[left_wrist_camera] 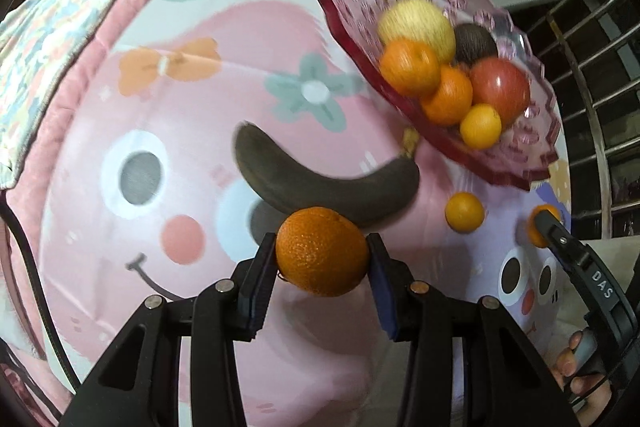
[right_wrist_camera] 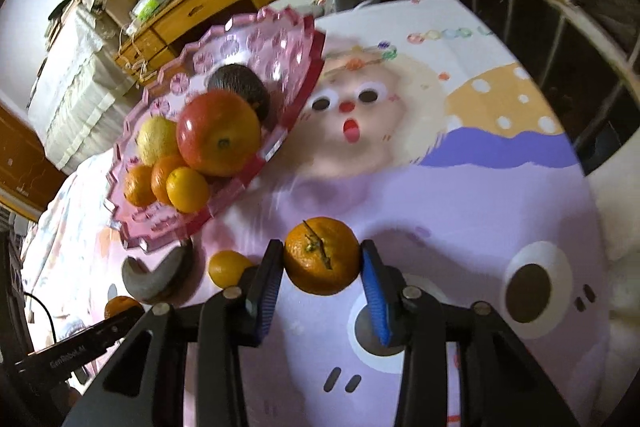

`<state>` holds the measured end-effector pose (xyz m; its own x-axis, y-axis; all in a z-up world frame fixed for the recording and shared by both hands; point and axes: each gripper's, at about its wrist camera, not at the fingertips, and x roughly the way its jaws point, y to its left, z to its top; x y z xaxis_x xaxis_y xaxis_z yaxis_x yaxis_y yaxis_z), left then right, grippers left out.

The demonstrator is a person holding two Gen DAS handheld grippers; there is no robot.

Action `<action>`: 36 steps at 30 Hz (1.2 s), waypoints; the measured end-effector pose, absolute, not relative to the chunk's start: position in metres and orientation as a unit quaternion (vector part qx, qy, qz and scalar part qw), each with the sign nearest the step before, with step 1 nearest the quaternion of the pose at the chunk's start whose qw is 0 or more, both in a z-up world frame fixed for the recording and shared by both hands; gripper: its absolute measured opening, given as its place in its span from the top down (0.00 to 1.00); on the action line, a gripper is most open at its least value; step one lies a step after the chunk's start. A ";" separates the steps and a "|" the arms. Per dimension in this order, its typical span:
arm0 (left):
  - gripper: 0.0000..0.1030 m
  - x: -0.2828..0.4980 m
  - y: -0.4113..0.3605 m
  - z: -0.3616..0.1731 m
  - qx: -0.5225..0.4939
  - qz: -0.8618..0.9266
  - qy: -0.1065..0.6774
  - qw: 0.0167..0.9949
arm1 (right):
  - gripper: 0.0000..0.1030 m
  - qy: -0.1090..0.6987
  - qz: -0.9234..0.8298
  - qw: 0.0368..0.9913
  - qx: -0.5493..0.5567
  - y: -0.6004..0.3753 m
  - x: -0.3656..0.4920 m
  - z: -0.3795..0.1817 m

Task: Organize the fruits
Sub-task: 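Place both mandarins into the pink bowl and open both grippers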

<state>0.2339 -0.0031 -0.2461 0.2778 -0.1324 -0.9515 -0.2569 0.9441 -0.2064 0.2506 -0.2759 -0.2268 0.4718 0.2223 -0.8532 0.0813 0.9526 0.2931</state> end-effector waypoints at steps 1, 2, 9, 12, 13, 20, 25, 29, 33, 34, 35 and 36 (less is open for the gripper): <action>0.59 0.233 0.002 -0.242 -0.161 0.042 0.595 0.786 | 0.62 0.508 0.039 0.848 0.148 -0.276 0.250 -0.223; 0.59 0.231 0.008 -0.238 -0.161 0.044 0.590 0.790 | 0.62 0.504 0.037 0.850 0.147 -0.276 0.249 -0.218; 0.59 0.251 0.030 -0.204 -0.138 0.032 0.541 0.829 | 0.62 0.468 0.031 0.872 0.143 -0.270 0.251 -0.183; 0.59 0.262 0.033 -0.189 -0.133 0.029 0.518 0.845 | 0.62 0.453 0.034 0.880 0.140 -0.267 0.257 -0.170; 0.59 0.265 0.034 -0.185 -0.131 0.026 0.509 0.850 | 0.62 0.450 0.036 0.881 0.139 -0.266 0.259 -0.167; 0.59 0.289 0.027 -0.171 -0.125 0.009 0.475 0.871 | 0.62 0.429 0.047 0.893 0.129 -0.258 0.280 -0.152; 0.59 0.311 0.022 -0.172 -0.131 -0.009 0.470 0.873 | 0.62 0.419 0.048 0.898 0.127 -0.257 0.298 -0.150; 0.59 0.324 0.015 -0.180 -0.135 -0.023 0.477 0.868 | 0.62 0.415 0.047 0.900 0.126 -0.258 0.313 -0.153; 0.59 0.332 0.006 -0.193 -0.144 -0.031 0.490 0.859 | 0.62 0.414 0.049 0.901 0.121 -0.260 0.323 -0.161; 0.59 0.333 0.004 -0.196 -0.144 -0.033 0.490 0.859 | 0.62 0.414 0.050 0.901 0.119 -0.260 0.325 -0.164; 0.59 0.334 0.002 -0.197 -0.144 -0.034 0.490 0.859 | 0.62 0.417 0.052 0.900 0.117 -0.261 0.327 -0.167; 0.59 0.336 0.000 -0.200 -0.144 -0.036 0.492 0.858 | 0.62 0.420 0.053 0.899 0.117 -0.260 0.329 -0.169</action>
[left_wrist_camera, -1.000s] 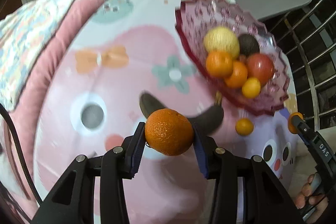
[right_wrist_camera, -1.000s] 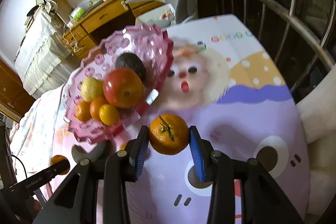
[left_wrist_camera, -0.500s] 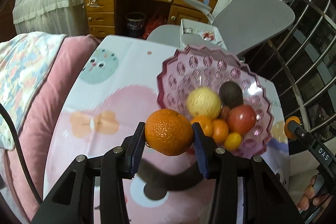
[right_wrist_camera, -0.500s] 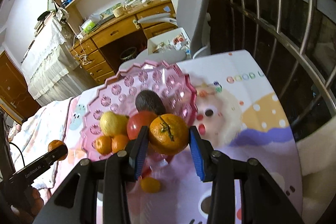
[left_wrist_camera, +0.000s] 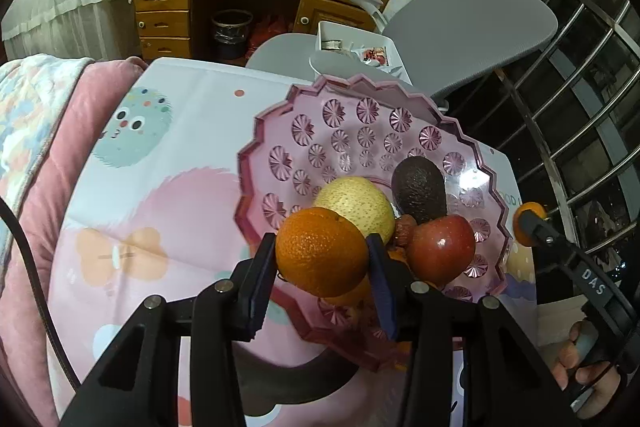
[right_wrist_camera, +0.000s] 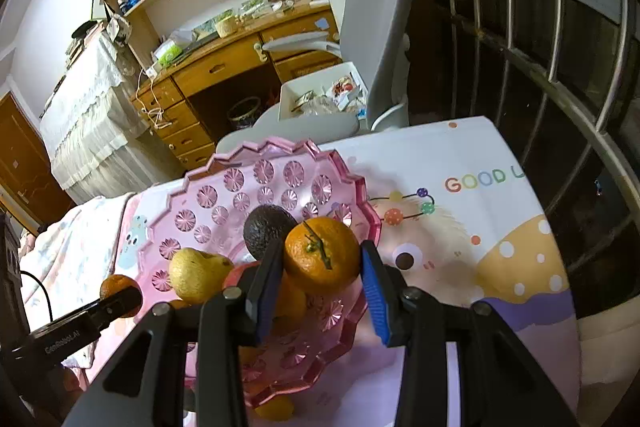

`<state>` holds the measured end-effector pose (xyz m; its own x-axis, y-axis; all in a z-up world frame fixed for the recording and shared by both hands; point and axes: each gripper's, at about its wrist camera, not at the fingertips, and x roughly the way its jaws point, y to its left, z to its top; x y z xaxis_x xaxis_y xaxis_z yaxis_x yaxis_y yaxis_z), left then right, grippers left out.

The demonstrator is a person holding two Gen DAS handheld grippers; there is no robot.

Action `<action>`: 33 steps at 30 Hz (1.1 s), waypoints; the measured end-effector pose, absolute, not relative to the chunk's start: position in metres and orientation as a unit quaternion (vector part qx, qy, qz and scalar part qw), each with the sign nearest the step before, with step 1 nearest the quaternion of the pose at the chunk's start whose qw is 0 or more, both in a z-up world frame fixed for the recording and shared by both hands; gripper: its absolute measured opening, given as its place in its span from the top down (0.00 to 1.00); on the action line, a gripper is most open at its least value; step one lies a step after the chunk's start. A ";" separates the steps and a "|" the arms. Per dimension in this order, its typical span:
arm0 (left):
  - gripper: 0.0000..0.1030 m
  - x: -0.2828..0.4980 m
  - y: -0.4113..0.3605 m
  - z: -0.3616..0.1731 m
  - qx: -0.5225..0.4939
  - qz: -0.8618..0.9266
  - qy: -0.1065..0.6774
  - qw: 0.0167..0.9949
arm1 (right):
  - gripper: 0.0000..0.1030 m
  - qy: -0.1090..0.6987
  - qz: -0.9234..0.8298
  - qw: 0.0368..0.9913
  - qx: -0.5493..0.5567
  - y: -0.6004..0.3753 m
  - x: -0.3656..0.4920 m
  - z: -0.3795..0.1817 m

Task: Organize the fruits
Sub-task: 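Place both mandarins into the pink bowl and open both grippers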

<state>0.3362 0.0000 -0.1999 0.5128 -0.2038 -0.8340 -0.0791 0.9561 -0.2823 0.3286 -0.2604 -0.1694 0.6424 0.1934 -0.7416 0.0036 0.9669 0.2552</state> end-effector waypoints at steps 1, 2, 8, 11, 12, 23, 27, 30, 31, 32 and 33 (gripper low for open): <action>0.59 0.338 -0.002 -0.202 -0.143 -0.038 0.494 0.857 | 0.62 0.425 0.055 0.896 0.118 -0.260 0.331 -0.173; 0.59 0.338 -0.002 -0.203 -0.142 -0.039 0.495 0.856 | 0.62 0.430 0.057 0.893 0.120 -0.259 0.333 -0.177; 0.33 0.341 -0.007 -0.197 -0.132 -0.055 0.484 0.863 | 0.61 0.440 0.071 0.887 0.120 -0.256 0.339 -0.184; 0.32 0.337 -0.010 -0.188 -0.119 -0.065 0.474 0.870 | 0.59 0.436 0.072 0.889 0.121 -0.254 0.338 -0.182; 0.32 0.336 -0.010 -0.187 -0.118 -0.067 0.474 0.870 | 0.57 0.432 0.075 0.890 0.123 -0.254 0.336 -0.180; 0.27 0.305 0.007 -0.175 -0.120 -0.097 0.460 0.875 | 0.47 0.413 0.071 0.897 0.137 -0.247 0.293 -0.174; 0.27 0.290 0.014 -0.176 -0.113 -0.108 0.463 0.873 | 0.47 0.408 0.068 0.900 0.136 -0.243 0.272 -0.175; 0.26 0.278 0.020 -0.178 -0.107 -0.114 0.465 0.871 | 0.46 0.404 0.062 0.903 0.132 -0.239 0.256 -0.177; 0.26 0.274 0.021 -0.179 -0.104 -0.117 0.467 0.870 | 0.46 0.403 0.058 0.904 0.131 -0.237 0.249 -0.178; 0.26 0.271 0.022 -0.179 -0.101 -0.119 0.469 0.869 | 0.46 0.402 0.056 0.904 0.130 -0.236 0.247 -0.179; 0.26 0.267 0.024 -0.181 -0.097 -0.121 0.471 0.868 | 0.46 0.402 0.054 0.905 0.129 -0.235 0.240 -0.181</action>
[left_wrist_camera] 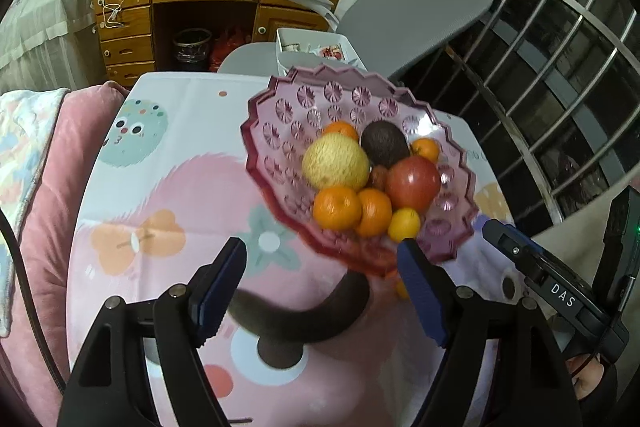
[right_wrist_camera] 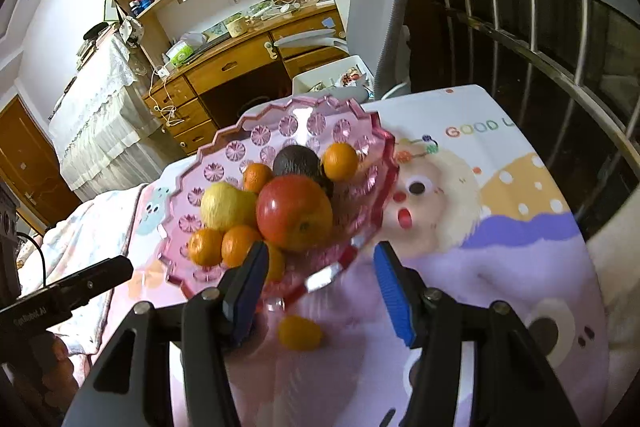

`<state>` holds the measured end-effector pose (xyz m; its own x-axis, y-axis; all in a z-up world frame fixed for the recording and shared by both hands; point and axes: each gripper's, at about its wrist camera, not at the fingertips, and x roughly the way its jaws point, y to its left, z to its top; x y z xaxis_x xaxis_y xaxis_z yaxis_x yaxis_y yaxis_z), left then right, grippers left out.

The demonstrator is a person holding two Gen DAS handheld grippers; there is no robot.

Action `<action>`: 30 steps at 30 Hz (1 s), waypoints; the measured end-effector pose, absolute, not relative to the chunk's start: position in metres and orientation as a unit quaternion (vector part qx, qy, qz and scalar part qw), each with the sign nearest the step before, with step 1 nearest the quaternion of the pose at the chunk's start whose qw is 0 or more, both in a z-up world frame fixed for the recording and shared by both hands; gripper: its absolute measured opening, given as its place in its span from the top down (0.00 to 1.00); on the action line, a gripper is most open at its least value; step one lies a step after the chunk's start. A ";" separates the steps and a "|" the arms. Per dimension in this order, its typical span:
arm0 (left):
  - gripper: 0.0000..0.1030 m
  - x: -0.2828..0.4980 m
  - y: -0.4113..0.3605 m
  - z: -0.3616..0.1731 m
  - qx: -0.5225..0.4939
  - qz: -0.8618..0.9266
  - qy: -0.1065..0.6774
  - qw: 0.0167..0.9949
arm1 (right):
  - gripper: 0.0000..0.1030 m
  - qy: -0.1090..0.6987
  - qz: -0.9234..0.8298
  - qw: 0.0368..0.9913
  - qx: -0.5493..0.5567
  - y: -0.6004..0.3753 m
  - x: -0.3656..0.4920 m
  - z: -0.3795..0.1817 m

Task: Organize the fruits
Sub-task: 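Place both mandarins into the pink bowl and open both grippers, then grasp the dark banana with the left gripper while the right gripper grasps a mandarin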

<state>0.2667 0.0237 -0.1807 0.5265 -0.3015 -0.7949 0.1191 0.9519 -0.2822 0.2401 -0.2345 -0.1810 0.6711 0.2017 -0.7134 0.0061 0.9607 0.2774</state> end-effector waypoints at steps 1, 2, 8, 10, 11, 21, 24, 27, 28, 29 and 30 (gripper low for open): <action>0.26 0.264 0.024 -0.181 -0.094 -0.124 0.473 0.867 | 0.46 0.401 0.053 0.905 0.129 -0.234 0.237 -0.182; 0.25 0.262 0.025 -0.183 -0.090 -0.127 0.474 0.867 | 0.46 0.401 0.050 0.906 0.127 -0.232 0.231 -0.184; 0.22 0.248 0.022 -0.190 -0.057 -0.144 0.485 0.861 | 0.37 0.405 0.042 0.906 0.114 -0.225 0.210 -0.196; 0.21 0.244 0.019 -0.195 -0.035 -0.149 0.490 0.858 | 0.37 0.412 0.038 0.905 0.101 -0.220 0.204 -0.202; 0.21 0.244 0.017 -0.197 -0.025 -0.149 0.492 0.857 | 0.37 0.413 0.035 0.905 0.095 -0.219 0.202 -0.205; 0.21 0.240 -0.011 -0.229 0.094 -0.190 0.503 0.838 | 0.36 0.412 0.034 0.911 0.013 -0.197 0.190 -0.220; 0.21 0.241 -0.022 -0.239 0.133 -0.200 0.500 0.832 | 0.36 0.413 0.040 0.910 -0.015 -0.190 0.189 -0.226; 0.21 0.242 -0.033 -0.248 0.168 -0.213 0.497 0.824 | 0.36 0.413 0.045 0.908 -0.047 -0.183 0.191 -0.232; 0.21 0.242 -0.036 -0.250 0.176 -0.218 0.496 0.822 | 0.36 0.413 0.047 0.908 -0.057 -0.181 0.191 -0.233; 0.21 0.243 -0.038 -0.252 0.180 -0.222 0.495 0.820 | 0.36 0.413 0.049 0.907 -0.065 -0.179 0.192 -0.235; 0.21 0.244 -0.040 -0.254 0.184 -0.228 0.496 0.818 | 0.36 0.414 0.050 0.906 -0.071 -0.177 0.192 -0.236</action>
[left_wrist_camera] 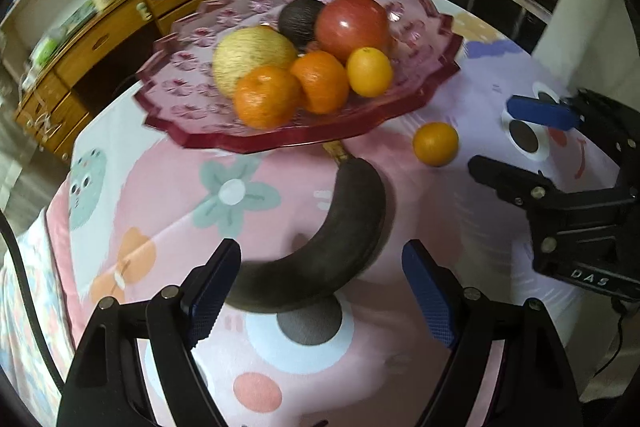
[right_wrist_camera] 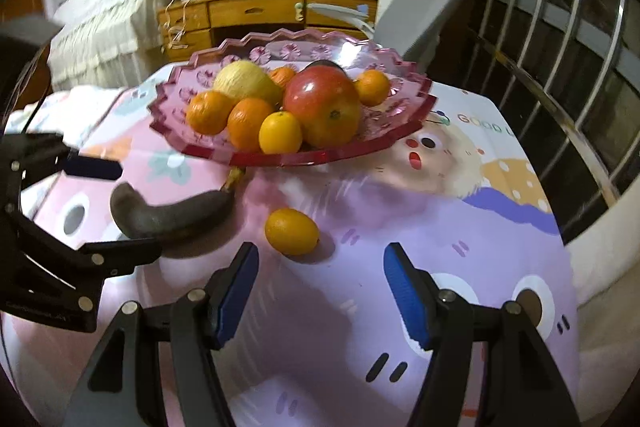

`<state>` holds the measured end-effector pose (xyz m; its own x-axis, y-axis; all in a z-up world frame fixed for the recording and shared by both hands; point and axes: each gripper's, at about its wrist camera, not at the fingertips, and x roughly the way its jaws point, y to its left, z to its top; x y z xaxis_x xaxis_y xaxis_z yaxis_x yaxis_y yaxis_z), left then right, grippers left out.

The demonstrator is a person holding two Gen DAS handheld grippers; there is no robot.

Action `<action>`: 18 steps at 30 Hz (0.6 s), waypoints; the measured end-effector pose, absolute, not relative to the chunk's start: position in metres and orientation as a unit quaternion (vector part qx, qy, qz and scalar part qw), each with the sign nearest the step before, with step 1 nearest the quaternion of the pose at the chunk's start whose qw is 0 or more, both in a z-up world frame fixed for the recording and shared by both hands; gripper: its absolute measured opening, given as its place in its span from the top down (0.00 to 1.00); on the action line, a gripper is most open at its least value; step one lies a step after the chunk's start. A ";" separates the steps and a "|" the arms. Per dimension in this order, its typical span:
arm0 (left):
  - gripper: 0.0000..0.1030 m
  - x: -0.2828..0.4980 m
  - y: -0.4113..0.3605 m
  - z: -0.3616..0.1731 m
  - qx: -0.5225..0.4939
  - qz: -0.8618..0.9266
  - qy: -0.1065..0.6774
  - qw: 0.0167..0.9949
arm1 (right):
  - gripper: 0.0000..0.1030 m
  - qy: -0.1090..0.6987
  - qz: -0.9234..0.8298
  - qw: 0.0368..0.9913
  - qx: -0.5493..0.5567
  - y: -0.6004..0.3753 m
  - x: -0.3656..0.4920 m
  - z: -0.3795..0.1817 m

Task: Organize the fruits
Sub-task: 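Grasp the dark banana with the left gripper while the right gripper grasps a mandarin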

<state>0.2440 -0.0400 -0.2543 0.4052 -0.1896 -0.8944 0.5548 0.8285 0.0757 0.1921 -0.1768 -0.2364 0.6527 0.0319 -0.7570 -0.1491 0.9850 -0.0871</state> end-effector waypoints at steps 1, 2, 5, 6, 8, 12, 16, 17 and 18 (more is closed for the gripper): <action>0.21 0.246 -0.043 -0.257 0.191 -0.231 0.496 0.815 | 0.36 0.415 0.052 0.905 -0.079 -0.175 0.193 -0.239; 0.21 0.247 -0.045 -0.259 0.198 -0.232 0.496 0.813 | 0.36 0.417 0.053 0.904 -0.082 -0.174 0.194 -0.240; 0.21 0.250 -0.052 -0.264 0.223 -0.235 0.490 0.809 | 0.36 0.424 0.062 0.899 -0.093 -0.171 0.198 -0.247; 0.21 0.252 -0.054 -0.267 0.233 -0.238 0.489 0.806 | 0.36 0.426 0.065 0.898 -0.095 -0.170 0.199 -0.249; 0.21 0.254 -0.058 -0.271 0.245 -0.243 0.488 0.802 | 0.36 0.427 0.072 0.896 -0.097 -0.170 0.201 -0.253; 0.21 0.258 -0.062 -0.276 0.257 -0.248 0.488 0.797 | 0.36 0.425 0.084 0.895 -0.102 -0.167 0.203 -0.257; 0.21 0.262 -0.062 -0.281 0.260 -0.267 0.485 0.791 | 0.36 0.424 0.101 0.893 -0.111 -0.164 0.208 -0.260; 0.21 0.263 -0.061 -0.280 0.260 -0.273 0.481 0.792 | 0.36 0.424 0.104 0.893 -0.111 -0.163 0.209 -0.261; 0.21 0.263 -0.062 -0.280 0.262 -0.279 0.478 0.791 | 0.37 0.425 0.108 0.892 -0.110 -0.163 0.211 -0.262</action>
